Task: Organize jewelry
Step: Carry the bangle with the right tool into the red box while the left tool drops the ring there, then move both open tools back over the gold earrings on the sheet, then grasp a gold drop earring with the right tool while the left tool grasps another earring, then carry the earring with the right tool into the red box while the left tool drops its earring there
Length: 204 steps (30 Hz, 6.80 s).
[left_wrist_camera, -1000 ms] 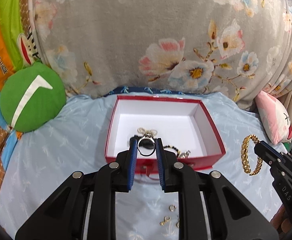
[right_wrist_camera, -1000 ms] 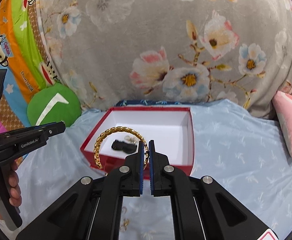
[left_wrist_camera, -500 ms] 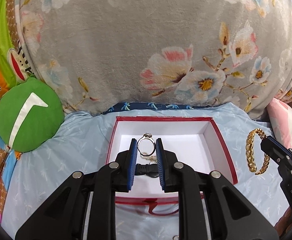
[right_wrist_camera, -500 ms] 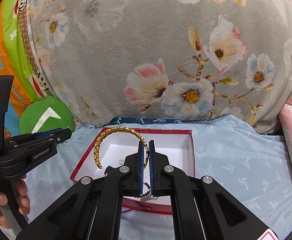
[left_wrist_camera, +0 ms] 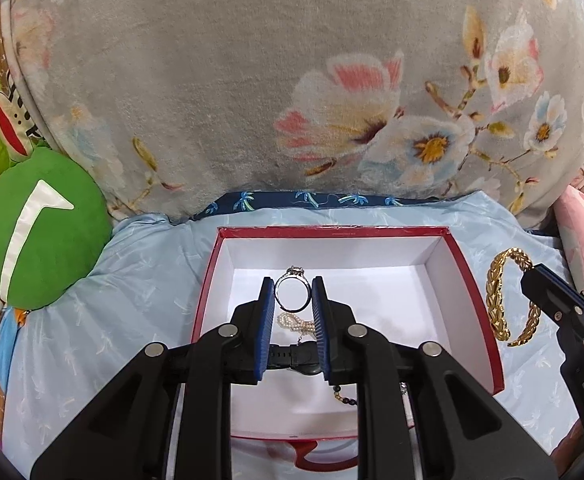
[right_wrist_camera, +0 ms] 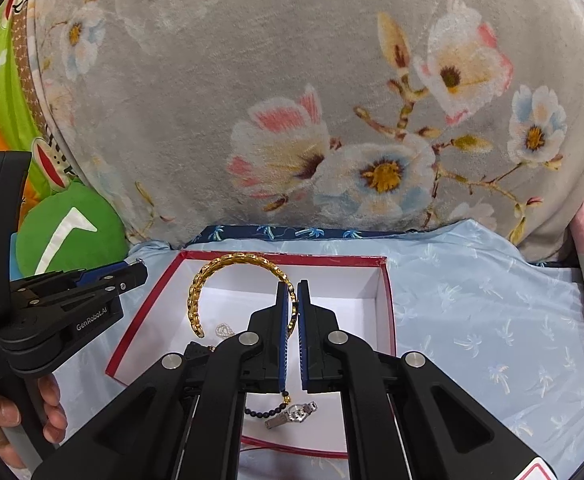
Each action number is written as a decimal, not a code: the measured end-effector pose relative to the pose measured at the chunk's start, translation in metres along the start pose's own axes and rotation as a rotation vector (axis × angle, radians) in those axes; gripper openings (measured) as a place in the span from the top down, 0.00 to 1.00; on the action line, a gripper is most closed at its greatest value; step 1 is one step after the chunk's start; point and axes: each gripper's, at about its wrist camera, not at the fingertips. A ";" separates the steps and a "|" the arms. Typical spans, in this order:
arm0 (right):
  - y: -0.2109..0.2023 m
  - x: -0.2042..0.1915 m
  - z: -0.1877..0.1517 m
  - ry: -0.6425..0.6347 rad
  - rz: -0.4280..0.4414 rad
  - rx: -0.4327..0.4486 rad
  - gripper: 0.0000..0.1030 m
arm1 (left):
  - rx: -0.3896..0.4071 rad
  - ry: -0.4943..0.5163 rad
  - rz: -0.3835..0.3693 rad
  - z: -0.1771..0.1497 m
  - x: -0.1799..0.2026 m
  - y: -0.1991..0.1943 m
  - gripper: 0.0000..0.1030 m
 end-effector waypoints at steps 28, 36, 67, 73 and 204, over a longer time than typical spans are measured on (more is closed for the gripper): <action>0.064 0.002 -0.011 0.011 -0.026 -0.066 0.90 | -0.080 -0.036 0.027 -0.005 -0.010 0.063 0.70; 0.059 0.003 -0.012 0.017 -0.024 -0.049 0.79 | -0.057 -0.039 0.062 -0.007 -0.012 0.059 0.29; -0.028 -0.007 -0.032 0.020 0.002 -0.018 0.63 | -0.017 -0.060 0.060 -0.026 -0.019 -0.021 0.22; -0.047 -0.013 -0.080 -0.023 0.013 -0.104 0.63 | -0.058 -0.078 0.056 -0.064 -0.033 -0.040 0.20; -0.093 -0.035 0.000 -0.089 0.093 0.085 0.95 | 0.118 0.015 -0.028 -0.009 -0.002 -0.106 0.87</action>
Point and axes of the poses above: each gripper's, at about its wrist camera, not at the fingertips, and y roughly the way its jaws point, x to its right, z to its top, and after that the axes turned 3 degrees about -z, right-handed
